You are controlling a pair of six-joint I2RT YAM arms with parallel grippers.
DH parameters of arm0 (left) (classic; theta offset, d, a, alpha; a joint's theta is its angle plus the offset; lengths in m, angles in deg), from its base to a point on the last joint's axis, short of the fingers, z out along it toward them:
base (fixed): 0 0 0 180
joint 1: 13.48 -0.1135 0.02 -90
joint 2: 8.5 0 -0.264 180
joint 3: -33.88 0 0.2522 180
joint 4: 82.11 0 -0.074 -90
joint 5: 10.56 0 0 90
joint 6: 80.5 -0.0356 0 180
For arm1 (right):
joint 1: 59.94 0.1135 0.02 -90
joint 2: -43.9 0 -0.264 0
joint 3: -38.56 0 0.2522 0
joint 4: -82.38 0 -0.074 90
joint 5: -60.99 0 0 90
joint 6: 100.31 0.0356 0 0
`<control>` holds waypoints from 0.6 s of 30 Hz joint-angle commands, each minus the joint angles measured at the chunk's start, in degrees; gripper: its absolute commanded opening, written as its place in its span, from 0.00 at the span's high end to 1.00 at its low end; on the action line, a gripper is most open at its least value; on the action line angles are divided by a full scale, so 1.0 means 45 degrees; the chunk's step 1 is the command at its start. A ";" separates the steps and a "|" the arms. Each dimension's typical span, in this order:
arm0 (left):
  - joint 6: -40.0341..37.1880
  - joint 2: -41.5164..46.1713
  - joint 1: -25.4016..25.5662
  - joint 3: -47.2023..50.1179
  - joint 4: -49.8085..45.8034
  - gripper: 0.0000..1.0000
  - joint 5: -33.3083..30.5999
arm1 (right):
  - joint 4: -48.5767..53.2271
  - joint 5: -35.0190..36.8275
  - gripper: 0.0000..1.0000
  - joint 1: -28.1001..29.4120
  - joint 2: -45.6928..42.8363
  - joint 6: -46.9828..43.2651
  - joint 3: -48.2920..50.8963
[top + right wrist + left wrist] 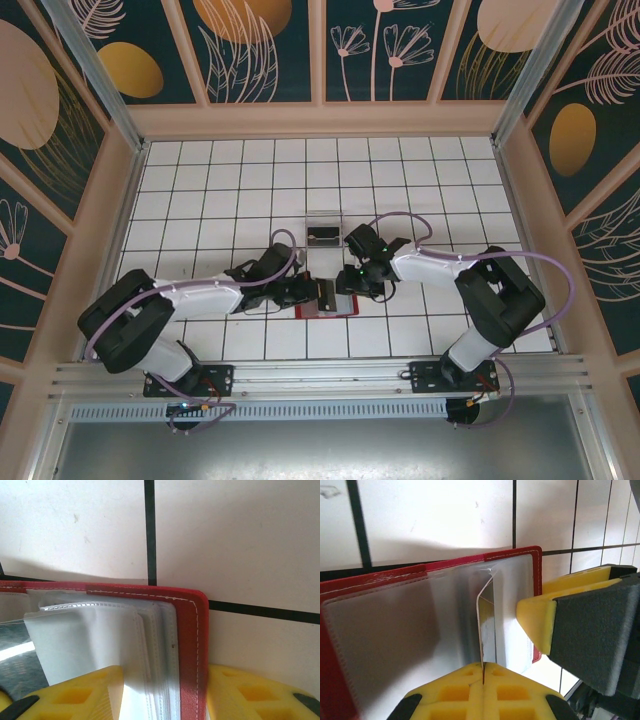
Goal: Take the credit cards out of the card holder
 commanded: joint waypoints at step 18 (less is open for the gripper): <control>-0.6195 0.1458 0.0014 -0.3209 -0.6772 1.00 -0.2213 | 0.0518 0.0552 0.52 0.0084 -0.0054 -0.0120 -0.0034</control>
